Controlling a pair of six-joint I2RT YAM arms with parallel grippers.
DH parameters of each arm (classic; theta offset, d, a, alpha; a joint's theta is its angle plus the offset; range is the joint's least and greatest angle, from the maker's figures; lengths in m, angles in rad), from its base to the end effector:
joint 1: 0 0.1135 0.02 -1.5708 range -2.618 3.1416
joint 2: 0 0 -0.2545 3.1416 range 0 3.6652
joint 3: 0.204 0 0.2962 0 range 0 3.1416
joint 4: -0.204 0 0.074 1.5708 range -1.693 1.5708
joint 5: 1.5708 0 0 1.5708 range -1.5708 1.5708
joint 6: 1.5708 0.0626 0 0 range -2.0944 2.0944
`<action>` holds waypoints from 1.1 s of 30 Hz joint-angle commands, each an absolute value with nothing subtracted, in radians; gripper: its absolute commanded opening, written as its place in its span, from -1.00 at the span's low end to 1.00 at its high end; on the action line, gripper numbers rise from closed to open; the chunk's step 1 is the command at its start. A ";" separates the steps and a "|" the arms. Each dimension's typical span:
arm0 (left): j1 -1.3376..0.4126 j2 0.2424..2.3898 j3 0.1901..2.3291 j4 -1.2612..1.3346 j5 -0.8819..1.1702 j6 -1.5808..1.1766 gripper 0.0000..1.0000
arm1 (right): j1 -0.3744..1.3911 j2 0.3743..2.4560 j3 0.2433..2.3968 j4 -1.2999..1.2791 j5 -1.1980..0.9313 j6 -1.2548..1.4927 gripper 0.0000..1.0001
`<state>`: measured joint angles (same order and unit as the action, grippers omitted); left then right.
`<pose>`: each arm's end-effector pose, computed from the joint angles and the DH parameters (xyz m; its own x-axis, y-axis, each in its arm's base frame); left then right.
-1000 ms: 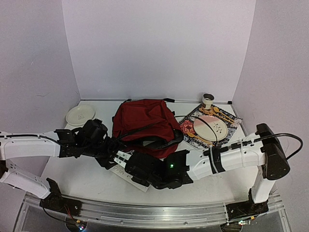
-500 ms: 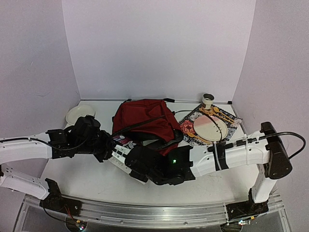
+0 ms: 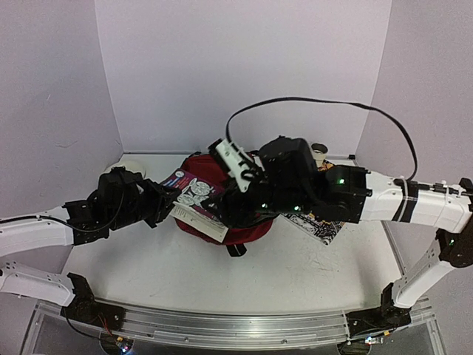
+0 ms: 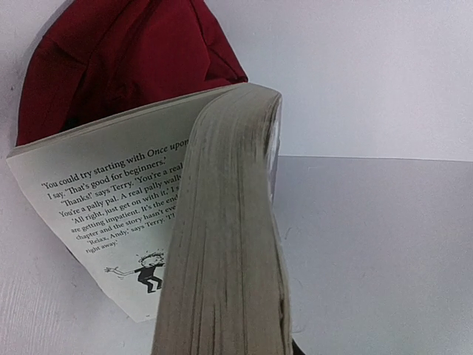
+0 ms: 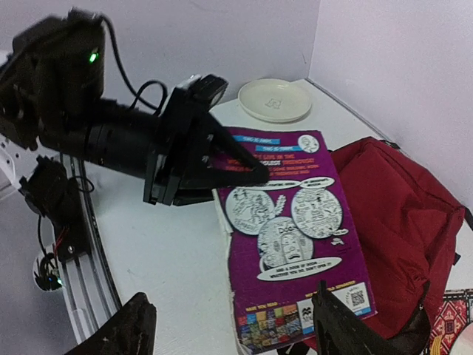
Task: Pack the student bag
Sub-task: Pass from the right arm to the left, then pass from the left arm to the right
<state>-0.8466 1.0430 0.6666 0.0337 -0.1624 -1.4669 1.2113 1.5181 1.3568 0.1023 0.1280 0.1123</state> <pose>0.2140 -0.2266 0.2369 -0.6579 -0.7376 -0.1517 -0.1552 0.3300 -0.9311 0.1617 0.4075 0.3723 -0.1196 -0.0024 -0.9928 -0.8757 0.4715 0.1044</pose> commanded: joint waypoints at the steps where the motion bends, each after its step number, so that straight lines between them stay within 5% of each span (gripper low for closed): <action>1: -0.798 1.053 0.726 0.264 -0.144 -1.388 -1.00 | 1.127 1.420 1.269 0.172 -0.053 0.303 0.76; 18: -0.772 1.197 0.742 0.574 0.033 -1.423 -1.00 | 0.802 1.330 0.922 0.649 -0.292 0.839 0.97; 33: -0.772 1.289 0.785 0.777 0.102 -1.470 -1.00 | 0.770 1.394 0.814 0.847 -0.263 0.954 0.97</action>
<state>-0.7685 1.2968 0.6963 0.5605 0.0574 -1.4395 0.7739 1.3834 0.8503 0.7443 -0.2756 0.9221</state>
